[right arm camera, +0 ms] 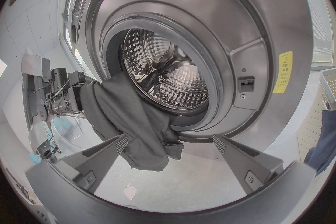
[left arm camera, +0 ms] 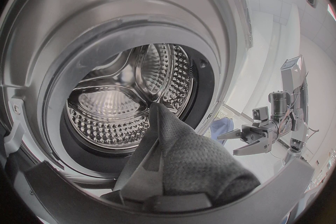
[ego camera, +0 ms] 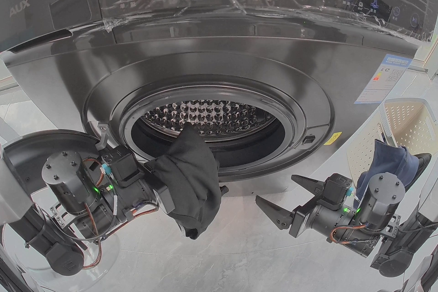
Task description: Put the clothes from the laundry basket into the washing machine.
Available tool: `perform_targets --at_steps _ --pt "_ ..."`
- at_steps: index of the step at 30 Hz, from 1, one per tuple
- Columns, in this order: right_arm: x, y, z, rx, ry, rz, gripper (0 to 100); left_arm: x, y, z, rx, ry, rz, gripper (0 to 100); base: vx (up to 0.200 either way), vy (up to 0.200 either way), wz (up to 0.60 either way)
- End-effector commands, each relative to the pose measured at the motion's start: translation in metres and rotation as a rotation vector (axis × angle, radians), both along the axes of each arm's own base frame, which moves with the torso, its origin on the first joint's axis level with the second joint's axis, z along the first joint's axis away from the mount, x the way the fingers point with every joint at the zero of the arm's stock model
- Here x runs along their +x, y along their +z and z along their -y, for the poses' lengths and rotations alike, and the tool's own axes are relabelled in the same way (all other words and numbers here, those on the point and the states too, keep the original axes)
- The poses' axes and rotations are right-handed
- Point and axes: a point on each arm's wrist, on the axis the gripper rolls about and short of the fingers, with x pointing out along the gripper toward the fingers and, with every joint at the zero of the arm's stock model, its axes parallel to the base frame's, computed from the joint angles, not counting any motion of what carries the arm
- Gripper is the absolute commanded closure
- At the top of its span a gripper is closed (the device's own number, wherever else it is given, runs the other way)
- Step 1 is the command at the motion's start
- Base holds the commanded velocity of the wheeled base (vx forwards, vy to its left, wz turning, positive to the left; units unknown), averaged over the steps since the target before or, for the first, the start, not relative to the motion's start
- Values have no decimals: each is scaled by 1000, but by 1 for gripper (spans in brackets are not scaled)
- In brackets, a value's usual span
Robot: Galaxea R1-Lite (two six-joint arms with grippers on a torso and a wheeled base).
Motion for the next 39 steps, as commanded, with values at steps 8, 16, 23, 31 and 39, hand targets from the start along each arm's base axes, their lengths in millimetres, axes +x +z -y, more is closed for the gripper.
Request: perform_targets --at_steps 8,16,23,31,39 --pt "-2 1 0 2 6 1 0 1 -4 3 7 -5 -11 100 -25 0 0" --pt "-2 0 -1 1 7 0 0 2 -1 2 -1 0 -4 100 -50 0 0" --pt "-2 0 -1 -1 9 -1 0 3 -2 2 -2 1 -7 100 0 0 0" --pt "-10 -2 -5 -8 43 -11 0 34 -8 24 -30 73 3 100 0 0 0" --pt "-15 -8 -2 -40 39 -28 0 79 -8 47 -81 50 65 100 0 0 0"
